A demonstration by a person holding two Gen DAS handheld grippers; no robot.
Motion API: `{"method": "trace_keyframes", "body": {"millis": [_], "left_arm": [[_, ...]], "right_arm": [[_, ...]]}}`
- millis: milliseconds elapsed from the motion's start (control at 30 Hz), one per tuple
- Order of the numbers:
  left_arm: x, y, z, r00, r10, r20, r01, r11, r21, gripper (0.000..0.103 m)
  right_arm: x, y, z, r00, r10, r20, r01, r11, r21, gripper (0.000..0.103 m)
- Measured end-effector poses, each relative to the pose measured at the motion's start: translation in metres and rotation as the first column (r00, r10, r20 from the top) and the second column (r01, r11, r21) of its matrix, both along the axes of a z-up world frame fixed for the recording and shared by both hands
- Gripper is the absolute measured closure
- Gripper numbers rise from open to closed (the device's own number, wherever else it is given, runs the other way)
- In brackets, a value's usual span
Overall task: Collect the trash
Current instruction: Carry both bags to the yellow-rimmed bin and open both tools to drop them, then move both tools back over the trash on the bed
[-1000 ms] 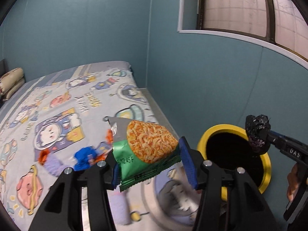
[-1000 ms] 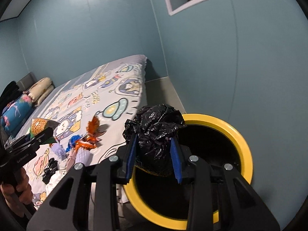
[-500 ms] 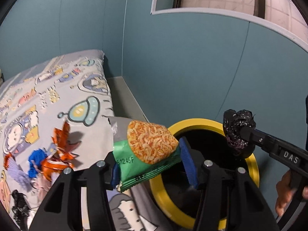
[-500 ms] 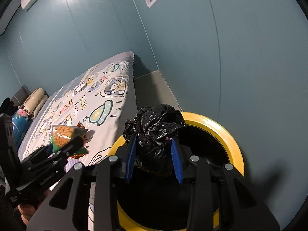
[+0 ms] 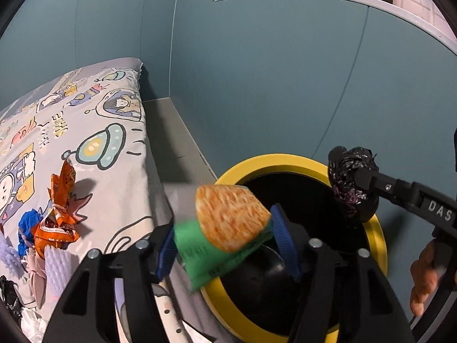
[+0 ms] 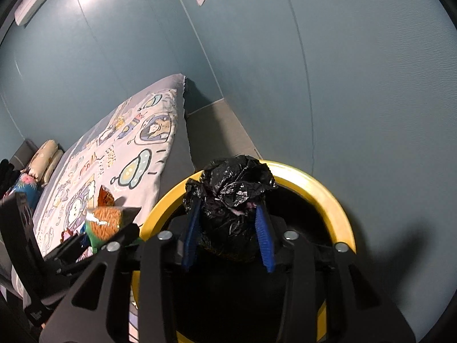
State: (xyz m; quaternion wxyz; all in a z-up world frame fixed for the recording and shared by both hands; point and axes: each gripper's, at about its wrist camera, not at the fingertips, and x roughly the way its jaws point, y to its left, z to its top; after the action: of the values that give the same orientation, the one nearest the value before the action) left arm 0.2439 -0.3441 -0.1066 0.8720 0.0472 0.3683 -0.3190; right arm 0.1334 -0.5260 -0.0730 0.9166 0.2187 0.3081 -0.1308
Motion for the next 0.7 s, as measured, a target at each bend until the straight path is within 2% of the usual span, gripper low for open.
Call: {"method": "trace_keyframes", "body": {"millis": [133, 367, 700], "left_arm": [[0.002, 0.004, -0.003, 1.000, 0.013, -0.025, -0.014, 1.000, -0.013, 0.034], [0.001, 0.012, 0.002, 1.000, 0.013, -0.028, -0.014, 0.999, -0.038, 0.023], [0.000, 0.038, 0.025, 0.999, 0.052, -0.010, -0.053, 0.995, -0.082, 0.020]], "right_arm": [[-0.004, -0.004, 0.005, 1.000, -0.021, 0.008, 0.021, 1.000, -0.014, 0.054], [-0.014, -0.008, 0.012, 0.999, -0.045, 0.016, 0.046, 0.999, -0.010, 0.054], [-0.025, 0.001, 0.028, 0.998, -0.039, 0.038, 0.040, 0.999, -0.015, 0.052]]}}
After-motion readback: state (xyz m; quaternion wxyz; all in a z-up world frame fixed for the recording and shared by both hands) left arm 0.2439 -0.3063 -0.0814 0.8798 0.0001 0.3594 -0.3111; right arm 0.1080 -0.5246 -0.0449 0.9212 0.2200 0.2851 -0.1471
